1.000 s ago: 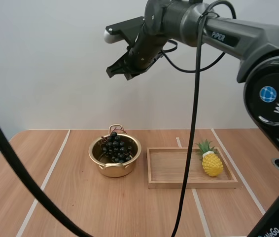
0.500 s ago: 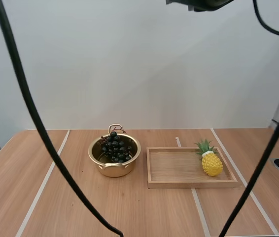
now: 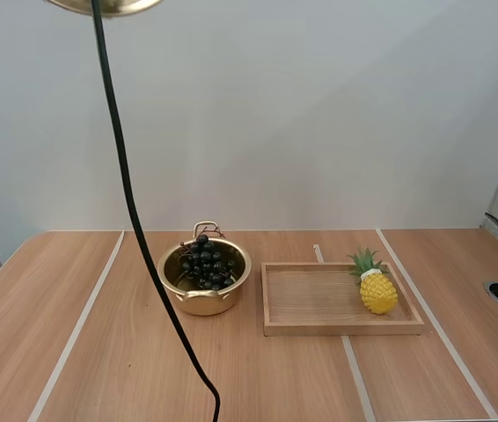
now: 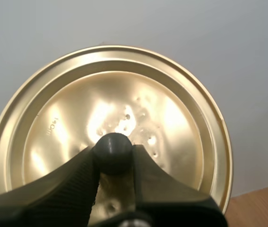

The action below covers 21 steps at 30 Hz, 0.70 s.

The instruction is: Open the pot, put the grape inside, and close it

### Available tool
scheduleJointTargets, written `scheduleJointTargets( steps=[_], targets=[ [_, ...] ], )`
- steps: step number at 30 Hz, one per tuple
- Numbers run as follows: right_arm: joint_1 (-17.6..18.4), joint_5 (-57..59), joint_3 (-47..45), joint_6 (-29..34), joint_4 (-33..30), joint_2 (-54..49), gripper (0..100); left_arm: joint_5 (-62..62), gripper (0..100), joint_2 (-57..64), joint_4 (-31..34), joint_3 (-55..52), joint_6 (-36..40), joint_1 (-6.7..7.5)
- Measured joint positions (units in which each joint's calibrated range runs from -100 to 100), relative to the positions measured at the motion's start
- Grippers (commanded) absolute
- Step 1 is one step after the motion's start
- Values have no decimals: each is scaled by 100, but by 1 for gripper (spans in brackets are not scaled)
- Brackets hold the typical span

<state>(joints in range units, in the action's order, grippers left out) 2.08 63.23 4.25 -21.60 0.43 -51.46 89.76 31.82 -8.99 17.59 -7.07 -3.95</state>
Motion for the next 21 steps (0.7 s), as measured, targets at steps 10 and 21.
scheduleJointTargets(
  steps=[10, 21],
  targets=[
    [0, 111, 10, 401, -688, -517, 0, 18, 0, -395, -726, -1344, -327, 0],
    [0, 504, 10, 419, -821, -883, 0, 161, 0, -904, -1528, -2660, -948, 0]
  ],
)
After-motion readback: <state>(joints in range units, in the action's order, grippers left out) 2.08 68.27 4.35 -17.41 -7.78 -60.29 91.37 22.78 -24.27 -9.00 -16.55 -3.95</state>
